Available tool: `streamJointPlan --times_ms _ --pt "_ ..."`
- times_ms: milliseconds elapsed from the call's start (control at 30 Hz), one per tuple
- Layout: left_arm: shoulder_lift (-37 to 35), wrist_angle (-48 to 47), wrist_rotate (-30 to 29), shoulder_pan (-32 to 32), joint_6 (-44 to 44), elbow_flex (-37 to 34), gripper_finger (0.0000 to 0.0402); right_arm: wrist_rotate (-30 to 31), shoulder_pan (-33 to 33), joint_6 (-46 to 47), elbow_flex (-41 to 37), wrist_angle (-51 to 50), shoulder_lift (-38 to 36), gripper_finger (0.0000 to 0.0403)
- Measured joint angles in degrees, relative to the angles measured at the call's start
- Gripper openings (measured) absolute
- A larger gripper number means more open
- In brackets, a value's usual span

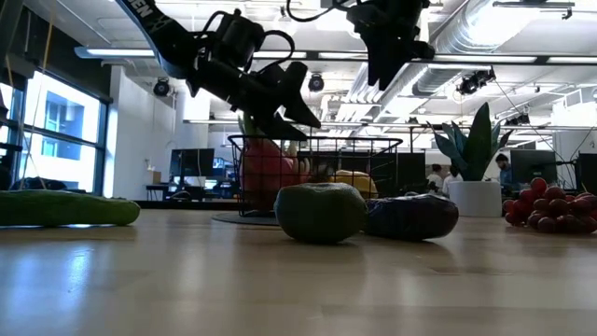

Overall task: Build produce basket
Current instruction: Put the violet eggplant into the black wire basket

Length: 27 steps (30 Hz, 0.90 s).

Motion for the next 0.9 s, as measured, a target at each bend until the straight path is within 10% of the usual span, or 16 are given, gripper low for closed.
streamJointPlan --times_ms 900 --pt "-15.10 -6.42 6.97 -0.55 5.49 -0.03 0.0204 -11.36 10.89 13.20 0.02 0.12 1.02 0.0123"
